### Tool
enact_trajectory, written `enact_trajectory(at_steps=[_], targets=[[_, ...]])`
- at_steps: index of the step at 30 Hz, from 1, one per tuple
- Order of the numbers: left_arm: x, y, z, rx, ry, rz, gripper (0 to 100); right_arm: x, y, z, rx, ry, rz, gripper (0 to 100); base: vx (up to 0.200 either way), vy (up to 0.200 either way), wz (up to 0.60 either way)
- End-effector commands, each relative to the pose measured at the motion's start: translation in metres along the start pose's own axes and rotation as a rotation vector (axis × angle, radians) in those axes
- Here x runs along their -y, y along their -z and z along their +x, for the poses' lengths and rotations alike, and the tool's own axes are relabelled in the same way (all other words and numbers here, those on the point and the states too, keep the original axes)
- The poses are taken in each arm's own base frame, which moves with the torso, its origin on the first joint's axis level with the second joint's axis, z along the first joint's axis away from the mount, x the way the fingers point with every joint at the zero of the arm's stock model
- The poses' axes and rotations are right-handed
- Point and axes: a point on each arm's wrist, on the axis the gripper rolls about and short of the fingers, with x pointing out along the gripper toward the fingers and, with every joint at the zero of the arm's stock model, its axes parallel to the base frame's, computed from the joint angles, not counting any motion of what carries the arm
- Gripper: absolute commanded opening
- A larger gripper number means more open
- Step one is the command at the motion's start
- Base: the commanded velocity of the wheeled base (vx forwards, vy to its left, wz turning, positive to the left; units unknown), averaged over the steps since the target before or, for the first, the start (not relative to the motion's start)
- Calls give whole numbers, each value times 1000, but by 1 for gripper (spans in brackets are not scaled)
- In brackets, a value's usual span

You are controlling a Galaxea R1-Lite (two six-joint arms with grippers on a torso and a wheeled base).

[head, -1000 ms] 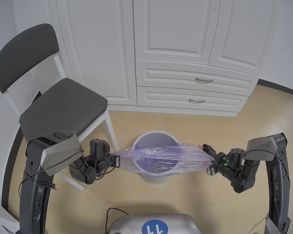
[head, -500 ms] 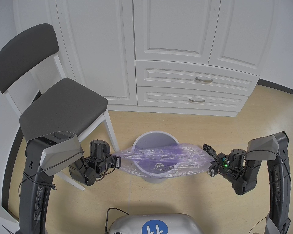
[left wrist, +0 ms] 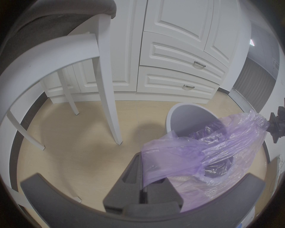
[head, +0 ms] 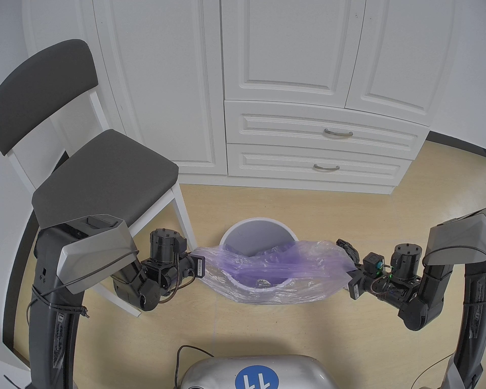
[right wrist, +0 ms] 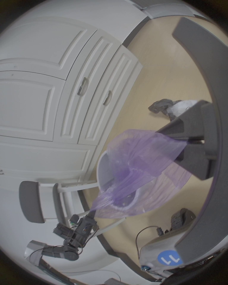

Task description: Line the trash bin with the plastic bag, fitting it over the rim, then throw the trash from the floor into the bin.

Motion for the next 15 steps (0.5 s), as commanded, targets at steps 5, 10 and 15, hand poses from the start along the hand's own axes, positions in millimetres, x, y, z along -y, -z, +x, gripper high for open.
enact_trajectory(at_steps=[5,10,15], targets=[[0,4,-1,-27,-3,7,0,31,13,7,68,-90,165,0,0,0,0],[-13,22,6,-109,-29,36,0,53,48,13,50,-167,260,0,0,0,0],[-17,29,13,-147,-40,46,0,61,63,14,35,-163,290,0,0,0,0]])
